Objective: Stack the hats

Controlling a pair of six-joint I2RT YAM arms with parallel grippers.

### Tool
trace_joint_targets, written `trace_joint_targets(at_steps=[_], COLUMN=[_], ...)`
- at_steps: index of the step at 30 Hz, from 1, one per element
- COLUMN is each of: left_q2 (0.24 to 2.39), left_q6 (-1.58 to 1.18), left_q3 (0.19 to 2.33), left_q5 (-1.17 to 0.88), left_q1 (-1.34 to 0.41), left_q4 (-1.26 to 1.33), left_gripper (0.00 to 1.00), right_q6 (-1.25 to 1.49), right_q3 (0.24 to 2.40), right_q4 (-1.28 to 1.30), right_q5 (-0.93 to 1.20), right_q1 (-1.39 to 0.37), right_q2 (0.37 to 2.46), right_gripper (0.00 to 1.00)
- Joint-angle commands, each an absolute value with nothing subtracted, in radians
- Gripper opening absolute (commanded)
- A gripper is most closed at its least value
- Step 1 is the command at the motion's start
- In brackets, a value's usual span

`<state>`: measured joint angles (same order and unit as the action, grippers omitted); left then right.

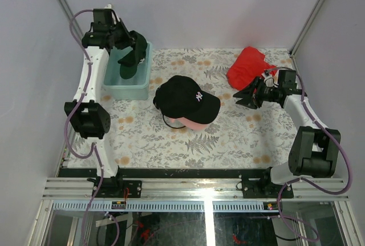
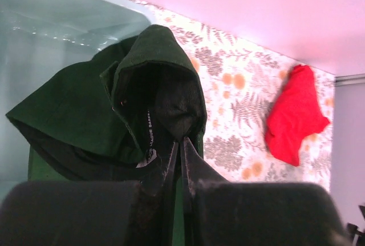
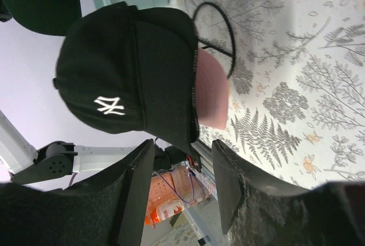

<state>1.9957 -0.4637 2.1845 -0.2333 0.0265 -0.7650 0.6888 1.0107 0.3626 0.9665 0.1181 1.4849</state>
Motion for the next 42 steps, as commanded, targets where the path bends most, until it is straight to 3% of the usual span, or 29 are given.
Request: trace_joint_targets(at_steps=[1, 7, 12, 20, 28, 42], left_q2=[1.899, 1.729, 1.497, 1.391, 1.396, 1.404], left_q6=[-0.531, -0.668, -0.900, -1.208, -1.142, -1.038], left_q3=[2.192, 2.101, 1.795, 1.529, 1.557, 1.558], left_q5=[-0.343, -0.474, -0.535, -0.535, -0.457, -0.416], left_q1=[0.046, 0.056, 0.055, 0.009, -0.093, -0.162], left_q4=[-0.759, -0.646, -0.266, 0.211, 0.237, 0.219], left_gripper=[0.00, 0.00, 0.00, 0.00, 0.00, 0.00], right_q6=[0.764, 0.959, 1.222, 1.724, 2.088, 2.171], right_q3=[1.037, 1.029, 1.055, 1.105, 1.110, 1.306], right_q4=[0.233, -0.040, -0.314, -0.536, -0.678, -0.650], right_q5=[1.063, 1.109, 1.055, 0.767, 0.443, 0.282], right_q1=[0.117, 0.055, -0.070, -0.317, -0.560, -0.724], right_q2=[1.415, 1.322, 1.251, 1.223, 1.250, 1.417], right_gripper=[0.52, 0.52, 0.54, 0.75, 0.81, 0.84])
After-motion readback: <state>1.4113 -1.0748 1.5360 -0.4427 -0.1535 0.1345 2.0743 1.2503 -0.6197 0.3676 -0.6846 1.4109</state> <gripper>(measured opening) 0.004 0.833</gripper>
